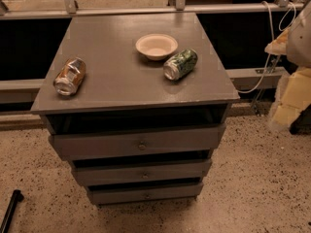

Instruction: Open middle drawer

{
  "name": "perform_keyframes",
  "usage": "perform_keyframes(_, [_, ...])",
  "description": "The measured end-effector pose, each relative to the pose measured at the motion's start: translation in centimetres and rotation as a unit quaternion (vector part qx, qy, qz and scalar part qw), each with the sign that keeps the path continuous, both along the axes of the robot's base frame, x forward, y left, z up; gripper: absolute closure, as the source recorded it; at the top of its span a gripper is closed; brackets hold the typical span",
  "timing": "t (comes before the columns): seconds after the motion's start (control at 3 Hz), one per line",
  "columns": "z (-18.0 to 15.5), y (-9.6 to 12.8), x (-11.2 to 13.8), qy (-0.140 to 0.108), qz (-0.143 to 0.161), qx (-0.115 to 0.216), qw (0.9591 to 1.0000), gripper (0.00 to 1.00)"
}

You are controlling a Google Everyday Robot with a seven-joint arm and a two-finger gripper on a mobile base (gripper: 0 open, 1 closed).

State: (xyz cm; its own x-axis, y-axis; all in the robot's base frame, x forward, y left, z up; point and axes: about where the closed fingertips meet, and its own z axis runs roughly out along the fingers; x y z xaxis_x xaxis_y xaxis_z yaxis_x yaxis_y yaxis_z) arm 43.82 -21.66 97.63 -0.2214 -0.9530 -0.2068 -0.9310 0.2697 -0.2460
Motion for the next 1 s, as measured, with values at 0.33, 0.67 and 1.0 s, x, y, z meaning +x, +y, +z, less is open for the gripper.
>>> perform_keyframes(0.33, [0.0, 0.0, 0.0, 0.000, 0.000, 0.000, 1.0000, 0.00])
perform_keyframes(0.67, [0.0, 0.1, 0.0, -0.002, 0.002, 0.004, 1.0000, 0.00])
perform_keyframes(1.0, [-3.6, 0.9, 0.0, -0.007, 0.040, 0.068, 0.9969, 0.00])
